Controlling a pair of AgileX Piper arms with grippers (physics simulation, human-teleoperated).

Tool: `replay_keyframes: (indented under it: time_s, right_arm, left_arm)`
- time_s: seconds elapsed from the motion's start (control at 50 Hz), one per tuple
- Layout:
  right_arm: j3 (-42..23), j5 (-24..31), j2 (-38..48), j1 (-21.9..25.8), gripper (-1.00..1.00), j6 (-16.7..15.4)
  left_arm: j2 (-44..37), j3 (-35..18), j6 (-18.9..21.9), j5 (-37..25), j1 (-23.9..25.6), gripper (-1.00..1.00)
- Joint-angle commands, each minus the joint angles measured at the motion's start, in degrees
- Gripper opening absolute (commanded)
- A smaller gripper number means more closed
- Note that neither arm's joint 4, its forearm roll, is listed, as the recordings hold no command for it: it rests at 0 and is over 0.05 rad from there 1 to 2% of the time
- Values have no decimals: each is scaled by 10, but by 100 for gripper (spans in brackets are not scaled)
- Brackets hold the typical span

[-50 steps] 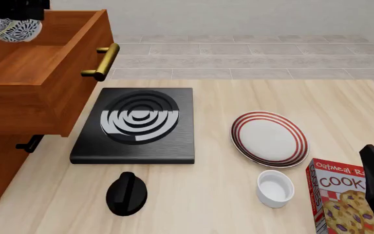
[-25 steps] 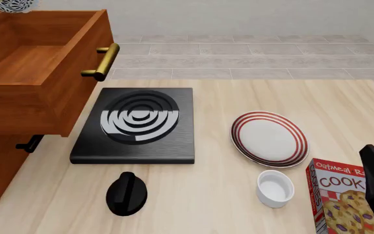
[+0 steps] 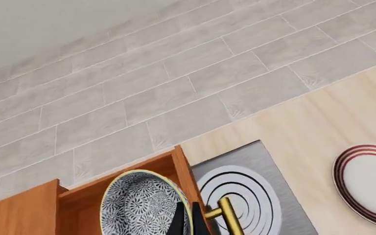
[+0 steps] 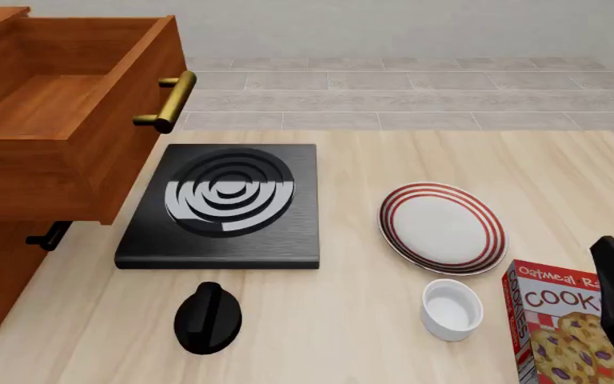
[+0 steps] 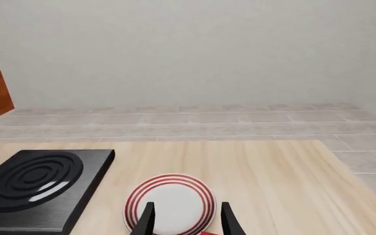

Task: Pick the akita bowl in the top layer of the wooden cabinet and place it on the plate.

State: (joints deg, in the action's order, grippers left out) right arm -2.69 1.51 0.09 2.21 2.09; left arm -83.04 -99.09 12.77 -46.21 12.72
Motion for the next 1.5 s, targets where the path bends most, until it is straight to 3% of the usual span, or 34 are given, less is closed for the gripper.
replay_keyframes:
  time_s: [0.02, 0.38, 1.06, 1.5]
  right_arm:
    - [0, 0, 0, 1, 100, 2]
    - [-1, -4, 0, 3, 100, 4]
    - [-2, -4, 0, 1, 100, 6]
    - [-3, -3, 0, 7, 100, 12]
  left_arm:
    - [-12, -20, 15, 6, 41, -100]
    - [-29, -46, 49, 10, 92, -100]
    - [-74, -19, 62, 68, 190, -100]
    - [-108, -17, 106, 92, 236, -100]
